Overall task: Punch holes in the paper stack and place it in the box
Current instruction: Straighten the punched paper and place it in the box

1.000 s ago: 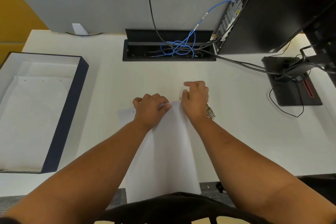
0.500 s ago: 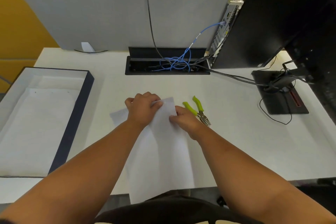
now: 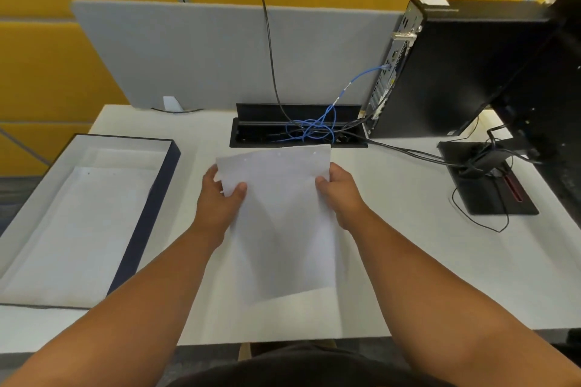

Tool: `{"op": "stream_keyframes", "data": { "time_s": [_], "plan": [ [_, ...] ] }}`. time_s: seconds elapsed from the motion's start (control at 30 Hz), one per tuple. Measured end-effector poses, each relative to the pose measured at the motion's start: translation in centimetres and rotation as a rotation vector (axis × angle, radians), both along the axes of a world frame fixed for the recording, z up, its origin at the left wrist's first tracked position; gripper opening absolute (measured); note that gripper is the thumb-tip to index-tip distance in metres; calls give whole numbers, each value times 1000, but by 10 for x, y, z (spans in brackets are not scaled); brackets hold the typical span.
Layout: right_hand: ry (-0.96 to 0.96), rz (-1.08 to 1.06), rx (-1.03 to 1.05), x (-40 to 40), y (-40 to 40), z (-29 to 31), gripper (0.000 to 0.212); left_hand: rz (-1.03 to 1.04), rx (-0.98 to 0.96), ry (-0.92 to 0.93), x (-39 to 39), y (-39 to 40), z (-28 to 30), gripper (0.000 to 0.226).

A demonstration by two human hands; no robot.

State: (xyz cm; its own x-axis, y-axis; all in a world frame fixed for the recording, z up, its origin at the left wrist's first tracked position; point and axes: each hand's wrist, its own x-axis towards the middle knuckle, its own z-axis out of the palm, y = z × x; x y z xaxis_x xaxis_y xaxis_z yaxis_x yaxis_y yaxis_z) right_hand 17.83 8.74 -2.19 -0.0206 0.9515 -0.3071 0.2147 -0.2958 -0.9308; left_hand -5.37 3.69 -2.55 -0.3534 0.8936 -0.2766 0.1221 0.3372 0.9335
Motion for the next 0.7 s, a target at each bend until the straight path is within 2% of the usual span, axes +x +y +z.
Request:
{"op": "stream_keyframes", "data": {
  "time_s": [0.07, 0.17, 0.33, 0.47, 0.6, 0.7],
  "plan": [
    [22, -27, 39, -2, 6, 10, 26, -46, -2, -62, -1, 1, 4, 41],
    [43, -73, 132, -4, 11, 30, 27, 5, 72, -69, 4, 10, 21, 20],
    [119, -138, 340, -10, 15, 67, 25, 66, 290, 13, 13, 27, 69, 14],
    [164, -157, 420, -16, 14, 82, 30, 103, 394, -18, 23, 28, 90, 15],
    [159, -168, 426, -15, 8, 75, 33, 94, 400, -73, 25, 21, 83, 17],
    [121, -147, 348, -12, 1, 57, 34, 60, 341, -110, 23, 14, 62, 19]
  ]
}}
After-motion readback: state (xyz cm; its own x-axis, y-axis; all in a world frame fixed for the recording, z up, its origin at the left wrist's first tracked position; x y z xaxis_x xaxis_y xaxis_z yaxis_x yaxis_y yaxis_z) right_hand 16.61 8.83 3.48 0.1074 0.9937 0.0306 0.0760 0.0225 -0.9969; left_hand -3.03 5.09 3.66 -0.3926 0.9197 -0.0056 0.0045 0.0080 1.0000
